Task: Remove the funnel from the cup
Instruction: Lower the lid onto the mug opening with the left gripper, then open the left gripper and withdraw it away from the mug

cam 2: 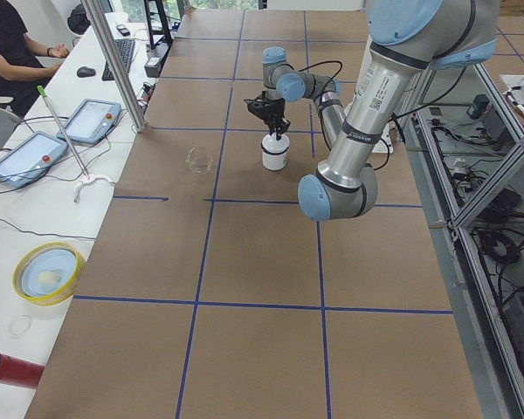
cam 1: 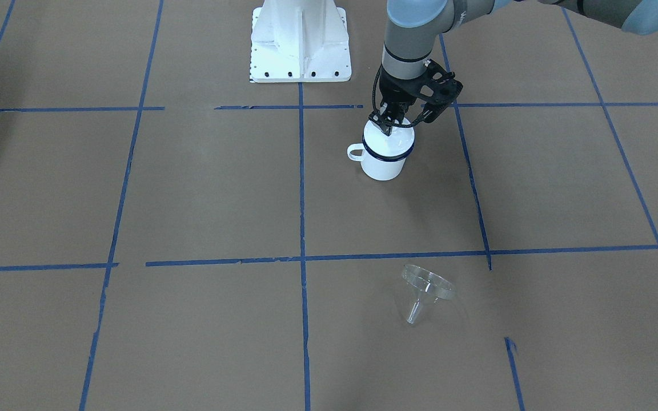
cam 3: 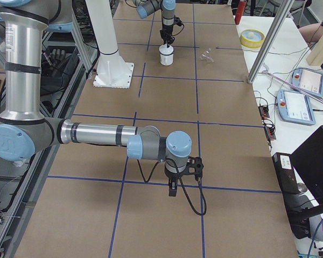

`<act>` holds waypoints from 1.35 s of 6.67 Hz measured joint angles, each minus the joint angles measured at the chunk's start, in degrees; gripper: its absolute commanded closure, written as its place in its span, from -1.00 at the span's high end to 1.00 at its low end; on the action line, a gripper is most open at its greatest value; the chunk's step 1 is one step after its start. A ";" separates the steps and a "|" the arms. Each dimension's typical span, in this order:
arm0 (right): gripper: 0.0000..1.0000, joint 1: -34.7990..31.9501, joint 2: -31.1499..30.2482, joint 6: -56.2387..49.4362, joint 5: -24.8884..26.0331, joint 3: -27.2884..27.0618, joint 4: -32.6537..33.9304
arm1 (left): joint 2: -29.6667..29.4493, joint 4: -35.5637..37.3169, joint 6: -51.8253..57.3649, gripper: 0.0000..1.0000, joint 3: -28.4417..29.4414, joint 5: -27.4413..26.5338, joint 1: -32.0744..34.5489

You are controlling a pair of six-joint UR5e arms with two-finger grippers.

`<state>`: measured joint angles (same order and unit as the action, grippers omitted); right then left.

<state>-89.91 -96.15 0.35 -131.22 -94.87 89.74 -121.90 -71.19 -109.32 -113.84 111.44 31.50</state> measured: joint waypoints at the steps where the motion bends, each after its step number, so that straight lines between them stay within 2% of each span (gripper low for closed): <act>1: 1.00 0.00 0.00 0.00 0.00 0.01 0.00 | 0.00 0.00 -0.04 0.25 0.15 -0.02 -0.12; 2: 1.00 0.00 0.00 0.00 0.00 0.02 0.00 | 0.00 -0.02 0.11 0.99 0.22 -0.06 -0.20; 6: 1.00 0.00 0.00 0.00 0.00 -0.01 0.00 | 0.20 0.02 4.32 1.00 -0.60 -0.36 0.93; 8: 1.00 0.00 0.00 0.00 0.00 -0.02 0.00 | 0.96 -0.07 19.12 1.00 -2.21 1.20 8.88; 9: 1.00 0.00 0.00 0.00 0.00 -0.03 0.00 | 2.81 -0.14 30.75 1.00 -2.46 4.82 15.84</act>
<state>-89.91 -96.15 0.35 -131.22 -94.90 89.74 -119.09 -71.33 -78.57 -116.30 116.27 47.34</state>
